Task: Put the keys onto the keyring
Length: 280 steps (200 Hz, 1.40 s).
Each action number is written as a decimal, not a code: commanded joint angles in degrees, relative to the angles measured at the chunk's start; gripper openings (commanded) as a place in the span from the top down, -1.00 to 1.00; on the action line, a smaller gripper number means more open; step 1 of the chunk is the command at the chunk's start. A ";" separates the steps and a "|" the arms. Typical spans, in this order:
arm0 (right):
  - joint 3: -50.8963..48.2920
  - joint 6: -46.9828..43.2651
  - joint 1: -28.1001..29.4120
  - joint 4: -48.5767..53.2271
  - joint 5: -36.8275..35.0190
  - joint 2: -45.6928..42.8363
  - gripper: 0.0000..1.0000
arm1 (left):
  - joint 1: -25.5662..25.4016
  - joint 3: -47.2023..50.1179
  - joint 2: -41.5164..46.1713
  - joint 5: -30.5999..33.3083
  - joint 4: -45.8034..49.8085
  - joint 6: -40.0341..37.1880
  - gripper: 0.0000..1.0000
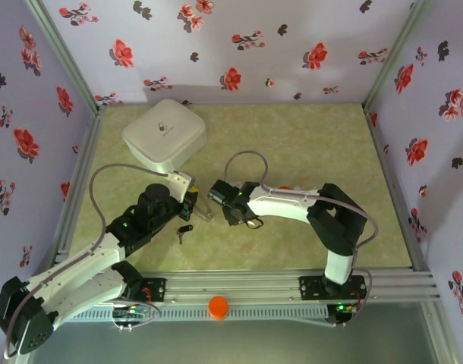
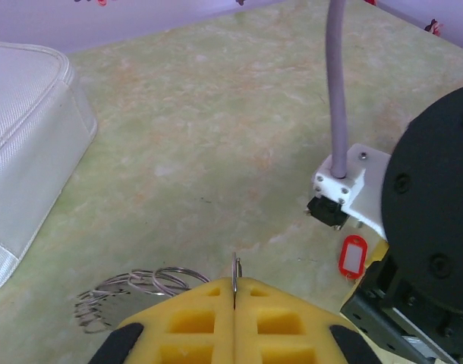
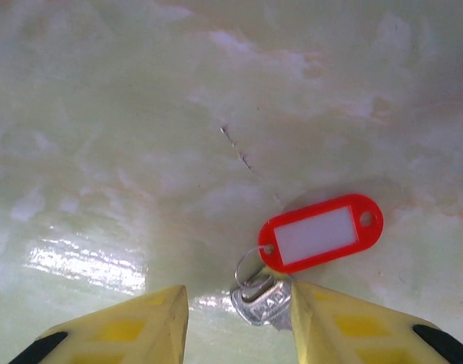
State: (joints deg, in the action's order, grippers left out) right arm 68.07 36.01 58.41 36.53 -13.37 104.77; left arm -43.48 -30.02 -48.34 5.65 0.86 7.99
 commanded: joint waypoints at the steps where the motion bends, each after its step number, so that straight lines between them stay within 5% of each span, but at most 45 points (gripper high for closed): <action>1: 2.04 -1.25 0.55 3.19 -2.30 2.08 0.21 | 0.34 0.22 1.15 1.29 -3.15 -1.18 1.00; 85: 4.21 -2.44 1.09 5.54 -3.80 4.91 0.47 | 0.33 0.69 0.97 1.12 -3.98 -1.73 1.00; 280: 5.89 -3.04 1.77 8.11 -8.38 6.68 0.72 | 0.40 0.95 0.96 0.13 -4.03 -2.41 1.00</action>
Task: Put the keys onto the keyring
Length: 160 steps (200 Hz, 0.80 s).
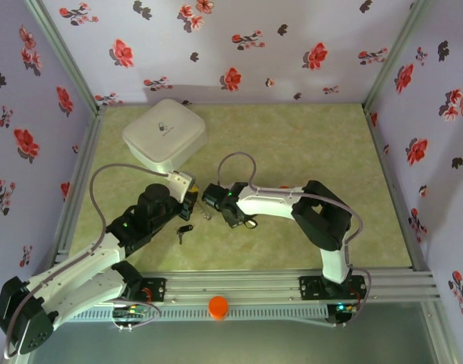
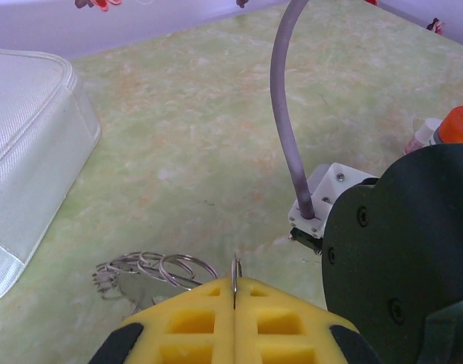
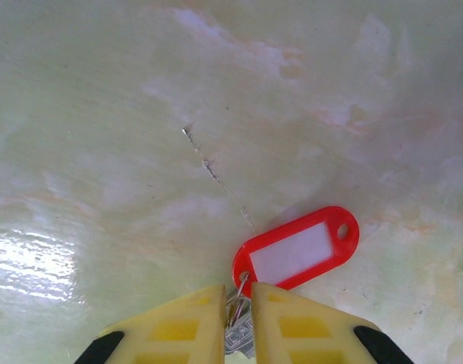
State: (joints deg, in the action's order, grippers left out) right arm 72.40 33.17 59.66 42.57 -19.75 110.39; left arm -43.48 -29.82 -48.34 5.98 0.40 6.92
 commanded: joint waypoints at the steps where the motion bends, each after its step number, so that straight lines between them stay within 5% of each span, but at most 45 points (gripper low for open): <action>1: 1.62 -0.16 0.49 2.08 -1.98 1.06 0.72 | 0.36 0.74 0.96 -0.23 -3.57 -1.32 1.00; 80: 1.62 -0.15 0.83 2.18 -2.58 0.49 0.98 | 0.35 0.84 1.10 -0.26 -3.48 -1.56 1.00; 96: 1.60 -0.21 0.81 2.16 -2.41 0.67 0.94 | 0.33 0.82 1.06 -0.26 -3.57 -1.65 1.00; 112: 2.08 -0.25 0.86 2.90 -2.75 1.17 0.68 | 0.40 0.86 0.97 -0.18 -3.57 -1.74 1.00; 160: 2.09 -0.57 0.84 3.05 -2.59 1.45 0.70 | 0.36 0.82 0.88 -0.51 -3.48 -1.86 1.00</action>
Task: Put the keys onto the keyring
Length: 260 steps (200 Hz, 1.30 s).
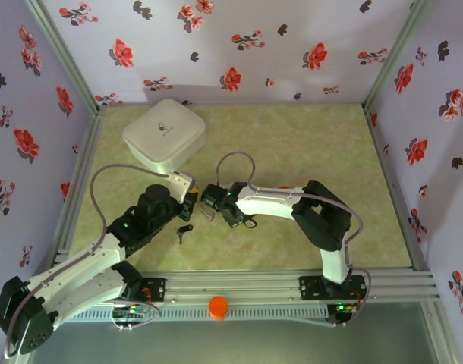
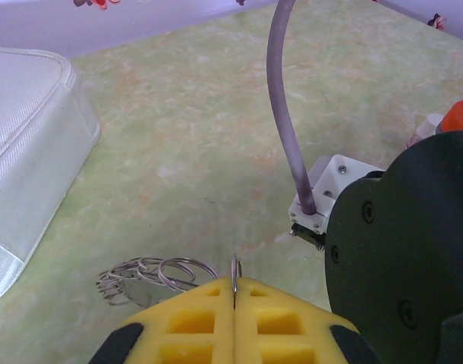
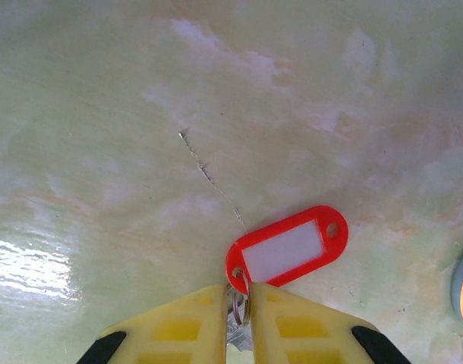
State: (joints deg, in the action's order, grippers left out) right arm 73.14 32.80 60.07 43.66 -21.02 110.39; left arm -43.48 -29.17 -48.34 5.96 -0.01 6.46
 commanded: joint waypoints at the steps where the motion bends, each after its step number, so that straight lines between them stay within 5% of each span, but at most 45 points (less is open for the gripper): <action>1: 1.32 -0.19 0.45 1.91 -1.32 1.43 0.70 | 0.35 0.16 0.88 -0.50 -3.02 -1.38 1.00; 154: 1.48 -0.21 0.43 2.66 -2.06 0.40 1.00 | 0.32 -0.15 0.96 -0.68 -2.33 -1.74 1.00; 217: -4.77 -6.80 0.31 -4.39 -6.53 -16.46 1.00 | 0.33 -0.27 1.49 -4.54 -3.07 -2.76 1.00; 260: -13.22 -19.70 -0.95 -15.18 -2.37 -29.47 1.00 | 0.15 -1.16 1.56 -11.66 -3.13 -3.04 1.00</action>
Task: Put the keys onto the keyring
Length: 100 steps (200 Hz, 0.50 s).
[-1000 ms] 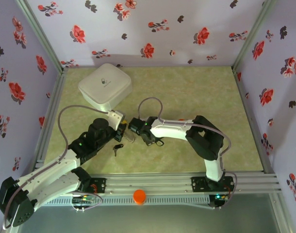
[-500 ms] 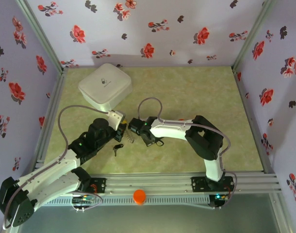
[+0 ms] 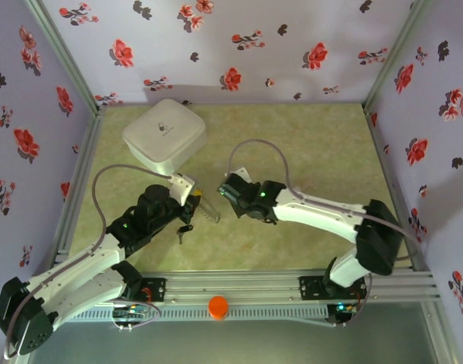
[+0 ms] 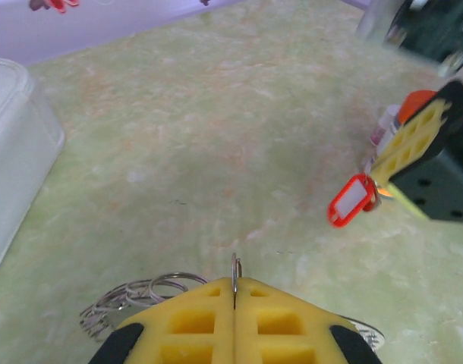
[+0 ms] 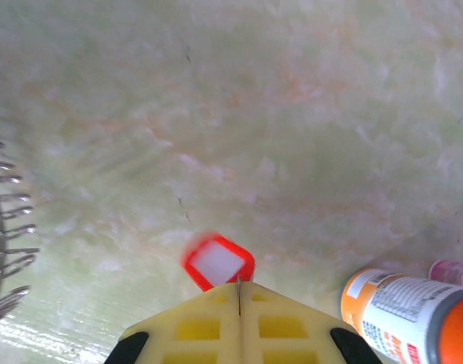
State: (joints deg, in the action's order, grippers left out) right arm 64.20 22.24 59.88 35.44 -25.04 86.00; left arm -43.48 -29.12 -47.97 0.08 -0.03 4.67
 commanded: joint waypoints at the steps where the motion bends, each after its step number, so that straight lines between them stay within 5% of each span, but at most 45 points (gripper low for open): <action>1: -4.45 -9.54 -0.79 -7.22 1.92 -5.46 1.00 | 0.15 -1.24 1.16 -6.09 -3.12 -1.24 1.00; 59: -16.40 -26.42 -1.25 -20.18 11.93 -23.21 1.00 | 0.12 -2.68 -1.56 -22.42 -5.83 5.65 1.00; 100: -24.47 -36.45 -0.61 -29.63 18.42 -32.77 1.00 | 0.15 -6.33 -6.72 -27.83 -2.87 6.80 1.00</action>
State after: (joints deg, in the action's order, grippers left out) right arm 43.20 -5.26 58.87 13.43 -11.49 57.06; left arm -43.48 -31.31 -52.64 -21.23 -2.02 9.61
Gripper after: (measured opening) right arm 0.050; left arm 0.039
